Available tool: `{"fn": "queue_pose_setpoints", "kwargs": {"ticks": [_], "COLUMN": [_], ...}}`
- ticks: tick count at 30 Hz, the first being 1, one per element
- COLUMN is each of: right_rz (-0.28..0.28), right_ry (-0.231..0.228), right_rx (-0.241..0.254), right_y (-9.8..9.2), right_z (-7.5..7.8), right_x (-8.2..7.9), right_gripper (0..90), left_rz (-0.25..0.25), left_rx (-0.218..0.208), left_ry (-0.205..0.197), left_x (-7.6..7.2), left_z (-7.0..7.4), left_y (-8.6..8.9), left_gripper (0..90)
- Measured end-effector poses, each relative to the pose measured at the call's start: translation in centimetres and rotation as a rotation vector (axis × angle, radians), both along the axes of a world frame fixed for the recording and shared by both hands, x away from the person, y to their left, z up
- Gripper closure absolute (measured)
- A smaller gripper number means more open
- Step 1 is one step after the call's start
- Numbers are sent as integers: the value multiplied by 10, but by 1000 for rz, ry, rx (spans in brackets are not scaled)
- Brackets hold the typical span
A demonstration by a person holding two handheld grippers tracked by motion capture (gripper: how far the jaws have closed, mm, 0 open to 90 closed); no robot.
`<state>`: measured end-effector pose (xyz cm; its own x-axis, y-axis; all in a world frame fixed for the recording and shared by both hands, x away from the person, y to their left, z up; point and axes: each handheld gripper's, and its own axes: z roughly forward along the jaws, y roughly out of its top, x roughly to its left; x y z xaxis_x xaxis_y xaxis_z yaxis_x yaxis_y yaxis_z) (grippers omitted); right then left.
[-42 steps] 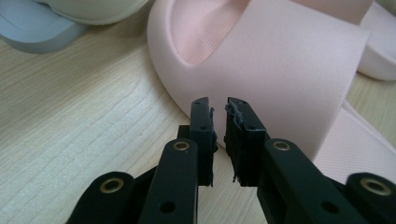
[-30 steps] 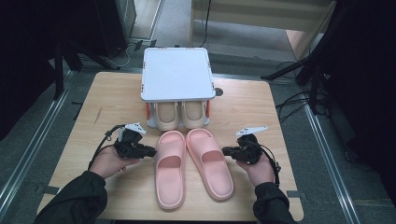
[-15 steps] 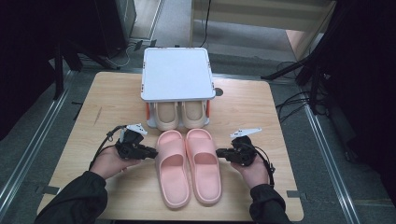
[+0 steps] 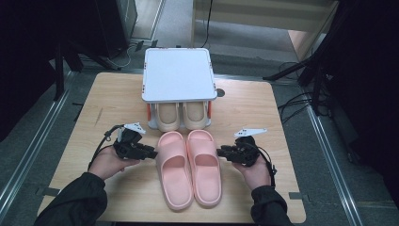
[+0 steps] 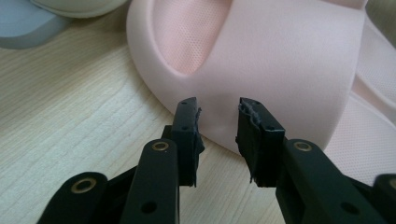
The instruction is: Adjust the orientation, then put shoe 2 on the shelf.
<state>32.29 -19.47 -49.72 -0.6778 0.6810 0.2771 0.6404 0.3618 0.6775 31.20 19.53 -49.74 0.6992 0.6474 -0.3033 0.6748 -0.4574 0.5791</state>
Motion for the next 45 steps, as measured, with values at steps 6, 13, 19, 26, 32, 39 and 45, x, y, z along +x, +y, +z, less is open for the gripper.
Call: {"fn": "queue_pose_setpoints", "kwargs": {"ticks": [6,13,19,26,32,39,45], "right_rz": [-13,1,18,32,46,61,73], "right_ry": [-19,-26,-40,-45,-47,-36,-24], "right_rx": [37,109,122,114,107,101,76], "right_y": [-3,-2,4,13,19,32,38], "right_z": [7,18,26,33,35,33,29], "right_x": [-3,-10,-20,-34,-47,-61,-66], "right_gripper": [628,579,526,505,499,485,469], "left_rz": [23,55,87,81,82,71,74], "left_rx": [-31,-53,-89,-75,-93,-102,-74], "left_ry": [-12,-60,-62,-66,-94,-101,-115], "left_x": [0,3,9,19,31,43,49], "left_z": [6,19,35,50,68,92,110], "left_y": [7,14,18,20,23,27,28], "left_gripper": [642,703,775,802,777,825,846]}}
